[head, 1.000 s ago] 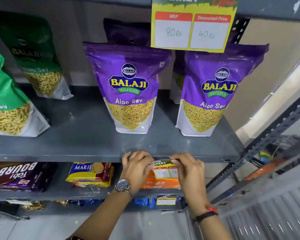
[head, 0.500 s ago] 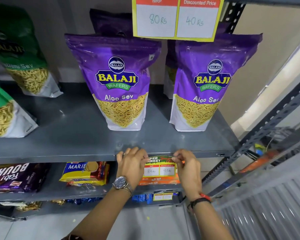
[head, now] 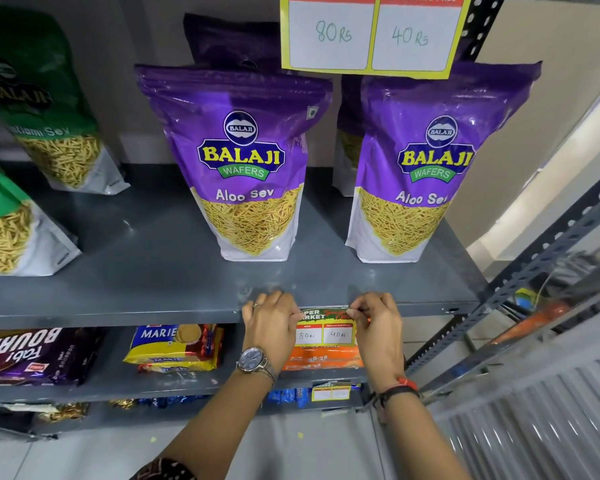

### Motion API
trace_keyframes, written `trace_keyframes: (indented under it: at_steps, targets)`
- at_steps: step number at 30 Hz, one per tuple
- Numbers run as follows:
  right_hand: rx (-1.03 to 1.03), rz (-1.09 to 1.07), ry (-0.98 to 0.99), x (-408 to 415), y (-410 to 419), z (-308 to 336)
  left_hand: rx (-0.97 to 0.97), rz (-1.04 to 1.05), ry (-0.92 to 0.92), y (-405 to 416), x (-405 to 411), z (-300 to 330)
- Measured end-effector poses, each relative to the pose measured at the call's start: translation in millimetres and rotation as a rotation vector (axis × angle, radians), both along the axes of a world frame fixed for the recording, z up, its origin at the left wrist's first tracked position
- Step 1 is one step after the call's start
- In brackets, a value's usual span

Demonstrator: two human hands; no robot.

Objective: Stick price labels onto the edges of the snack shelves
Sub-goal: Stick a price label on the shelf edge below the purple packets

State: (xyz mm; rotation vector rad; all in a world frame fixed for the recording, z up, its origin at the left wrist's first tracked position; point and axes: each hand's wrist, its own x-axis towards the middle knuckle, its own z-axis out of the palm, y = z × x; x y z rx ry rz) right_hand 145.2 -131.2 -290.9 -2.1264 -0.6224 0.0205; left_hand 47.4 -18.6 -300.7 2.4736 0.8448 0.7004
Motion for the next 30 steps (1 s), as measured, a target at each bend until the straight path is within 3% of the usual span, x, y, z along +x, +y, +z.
trace_keyframes:
  at_steps: [4,13,19,24,30]
  targets:
    - [-0.127,0.003,-0.077,1,-4,-1,0.002,-0.003,-0.003,6,0,2]
    - [-0.272,-0.021,-0.252,7,-2,0,0.277,-0.128,0.099,17,-1,-1]
    - [-0.406,-0.008,-0.408,-10,-7,7,0.352,-0.176,0.1,29,-25,5]
    - [-0.376,0.157,-0.627,-52,33,15,0.277,0.004,0.009,65,-96,12]
    - [-0.211,0.466,-0.681,-131,133,31,0.242,0.411,-0.07,130,-234,21]
